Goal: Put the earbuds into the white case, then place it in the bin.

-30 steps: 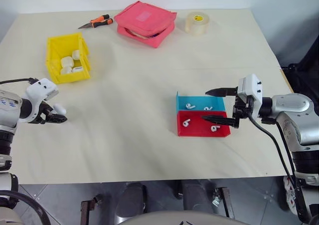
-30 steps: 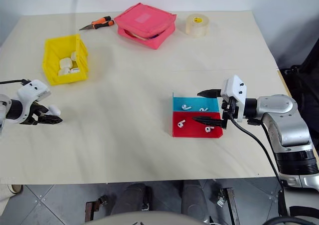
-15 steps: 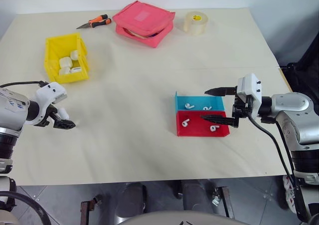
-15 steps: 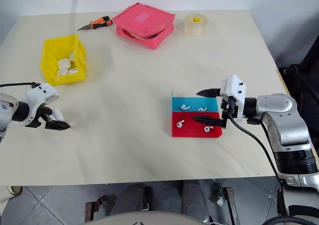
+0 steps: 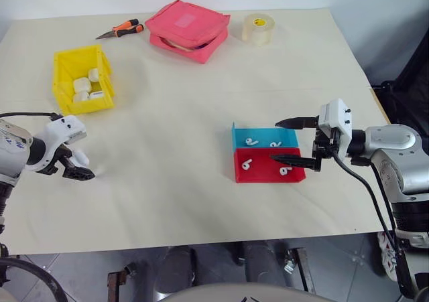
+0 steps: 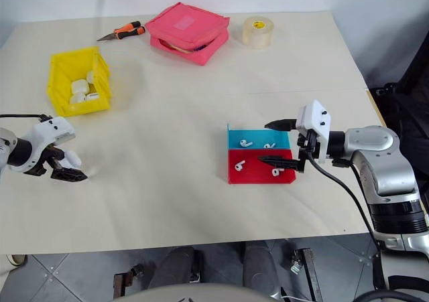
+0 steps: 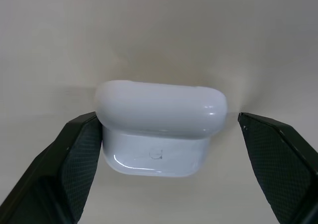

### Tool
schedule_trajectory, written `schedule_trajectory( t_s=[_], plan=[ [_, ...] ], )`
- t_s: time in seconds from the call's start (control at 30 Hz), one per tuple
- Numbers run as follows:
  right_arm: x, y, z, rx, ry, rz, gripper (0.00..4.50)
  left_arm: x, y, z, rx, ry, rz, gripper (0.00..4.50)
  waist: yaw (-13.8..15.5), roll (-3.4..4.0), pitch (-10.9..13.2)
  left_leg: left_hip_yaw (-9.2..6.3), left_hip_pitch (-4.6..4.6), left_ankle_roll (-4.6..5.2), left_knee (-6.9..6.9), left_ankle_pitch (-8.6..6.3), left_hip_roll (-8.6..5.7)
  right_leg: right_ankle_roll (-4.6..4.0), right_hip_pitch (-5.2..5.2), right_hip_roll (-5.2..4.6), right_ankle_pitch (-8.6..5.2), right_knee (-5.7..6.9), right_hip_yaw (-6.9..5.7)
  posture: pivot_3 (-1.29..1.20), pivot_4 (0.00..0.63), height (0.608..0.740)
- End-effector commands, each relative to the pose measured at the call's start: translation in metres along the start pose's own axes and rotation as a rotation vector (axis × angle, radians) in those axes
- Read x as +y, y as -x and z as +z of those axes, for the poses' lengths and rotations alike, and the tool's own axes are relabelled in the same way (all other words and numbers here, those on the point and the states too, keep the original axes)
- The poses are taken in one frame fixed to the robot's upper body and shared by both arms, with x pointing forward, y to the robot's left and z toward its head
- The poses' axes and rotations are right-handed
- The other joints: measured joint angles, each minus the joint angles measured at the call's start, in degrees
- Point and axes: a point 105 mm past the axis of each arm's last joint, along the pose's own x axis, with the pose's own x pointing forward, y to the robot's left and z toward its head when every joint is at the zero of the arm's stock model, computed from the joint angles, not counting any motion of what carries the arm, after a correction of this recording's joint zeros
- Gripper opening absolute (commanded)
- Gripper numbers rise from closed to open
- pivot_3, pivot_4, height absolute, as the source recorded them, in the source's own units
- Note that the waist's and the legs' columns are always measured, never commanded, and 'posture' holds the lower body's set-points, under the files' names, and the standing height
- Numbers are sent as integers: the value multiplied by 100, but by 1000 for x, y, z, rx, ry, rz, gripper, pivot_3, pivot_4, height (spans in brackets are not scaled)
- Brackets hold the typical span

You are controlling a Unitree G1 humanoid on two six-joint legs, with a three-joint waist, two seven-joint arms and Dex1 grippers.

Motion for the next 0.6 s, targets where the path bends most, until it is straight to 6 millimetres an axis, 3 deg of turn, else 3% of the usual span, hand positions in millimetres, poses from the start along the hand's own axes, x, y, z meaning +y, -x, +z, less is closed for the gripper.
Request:
schedule_trajectory(
  t_s=[0.03, 0.4, 0.5, 0.6],
  plan=[
    [-3, 8, 9, -13, 34, -23, 4500, 4, 9, -7, 26, -37, 13, 4490, -5, -4, 4, 0, 0, 0, 0, 0, 1, 0, 0, 0, 0, 0, 0, 0, 150, 740],
    [-2, 7, 9, -13, 30, -20, 4500, 4, 0, -18, 52, -5, 27, 4490, -7, -2, 6, 2, 3, 8, 0, -5, 2, 0, -1, 1, 0, 3, 0, 0, 150, 740],
    [-3, 6, 9, -14, 31, -20, 4500, 3, -2, -18, 50, 8, 28, 3868, -10, -2, 7, 2, 4, 14, 0, -8, 3, 0, -1, 3, 0, 5, 1, 0, 150, 740],
    [-4, 6, 10, -14, 32, -21, 4500, 1, -4, -18, 49, 20, 24, 2945, -10, 0, 7, 3, 5, 16, 0, -9, 4, 0, -1, 4, 0, 5, 0, 0, 150, 740]
  ],
)
